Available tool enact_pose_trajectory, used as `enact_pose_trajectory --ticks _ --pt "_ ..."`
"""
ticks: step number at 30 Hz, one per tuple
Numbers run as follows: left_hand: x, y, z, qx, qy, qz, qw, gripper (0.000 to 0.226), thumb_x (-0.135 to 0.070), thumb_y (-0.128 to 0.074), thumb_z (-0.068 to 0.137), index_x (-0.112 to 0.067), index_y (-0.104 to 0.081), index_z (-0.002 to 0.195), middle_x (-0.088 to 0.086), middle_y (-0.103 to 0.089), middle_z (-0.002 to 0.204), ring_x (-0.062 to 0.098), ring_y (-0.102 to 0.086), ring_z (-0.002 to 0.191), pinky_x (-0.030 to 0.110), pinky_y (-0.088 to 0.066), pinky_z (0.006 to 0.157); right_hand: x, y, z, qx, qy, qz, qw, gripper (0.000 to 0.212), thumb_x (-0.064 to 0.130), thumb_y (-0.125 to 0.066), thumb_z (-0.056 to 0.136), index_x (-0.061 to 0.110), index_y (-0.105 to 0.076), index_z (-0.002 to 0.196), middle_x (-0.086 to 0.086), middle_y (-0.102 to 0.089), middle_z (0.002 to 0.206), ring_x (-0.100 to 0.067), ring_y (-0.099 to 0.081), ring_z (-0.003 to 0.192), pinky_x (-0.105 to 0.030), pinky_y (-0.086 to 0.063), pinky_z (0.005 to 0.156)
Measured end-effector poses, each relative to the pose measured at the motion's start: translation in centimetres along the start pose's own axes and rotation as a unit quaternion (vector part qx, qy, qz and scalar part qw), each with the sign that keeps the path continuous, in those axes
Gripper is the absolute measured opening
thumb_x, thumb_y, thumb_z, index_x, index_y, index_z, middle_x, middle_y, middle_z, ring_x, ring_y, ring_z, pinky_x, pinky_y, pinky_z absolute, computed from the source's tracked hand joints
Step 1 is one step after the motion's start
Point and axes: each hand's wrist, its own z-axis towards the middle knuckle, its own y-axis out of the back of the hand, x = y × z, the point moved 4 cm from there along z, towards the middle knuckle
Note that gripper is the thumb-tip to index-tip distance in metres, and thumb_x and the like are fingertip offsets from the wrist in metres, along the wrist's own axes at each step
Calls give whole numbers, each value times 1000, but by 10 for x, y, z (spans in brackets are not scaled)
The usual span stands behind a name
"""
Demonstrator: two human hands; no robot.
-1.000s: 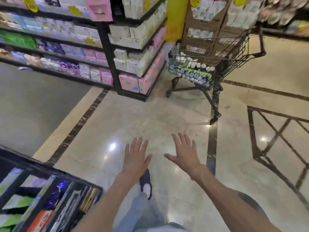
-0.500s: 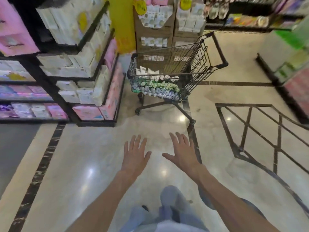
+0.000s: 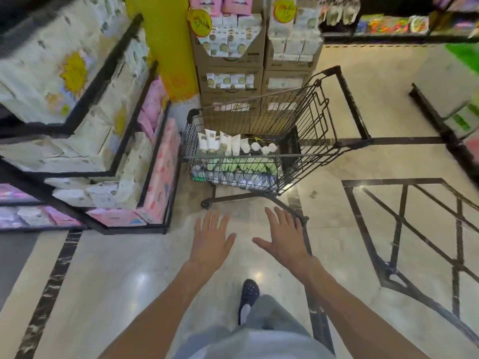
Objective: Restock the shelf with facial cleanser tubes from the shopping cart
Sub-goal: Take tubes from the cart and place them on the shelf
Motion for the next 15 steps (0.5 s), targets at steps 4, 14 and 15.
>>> enact_pose_trajectory --ticks 4,14,15 --pt "-3 19 72 2 9 -21 1000 62 -53 -27 108 -26 -16 163 2 -7 172 22 1 158 48 -8 127 -17 21 70 8 7 -7 1000 94 77 -49 88 25 -18 160 -6 -24 166 -30 -20 154 -57 -22 122" --pt "2 46 245 9 -29 -33 999 64 -52 -29 108 -26 -11 163 3 -6 172 23 0 158 46 -3 128 -42 47 231 -11 -16 15 1000 93 76 -50 89 24 -20 160 -9 -28 165 -31 -24 153 -54 -25 122" --pt "4 47 264 12 -32 -38 999 64 -53 -29 108 -26 -13 163 2 -7 172 22 0 158 46 -3 128 -43 48 248 -14 -17 13 1000 92 75 -51 88 24 -21 159 -8 -31 163 -31 -27 151 -54 -27 121"
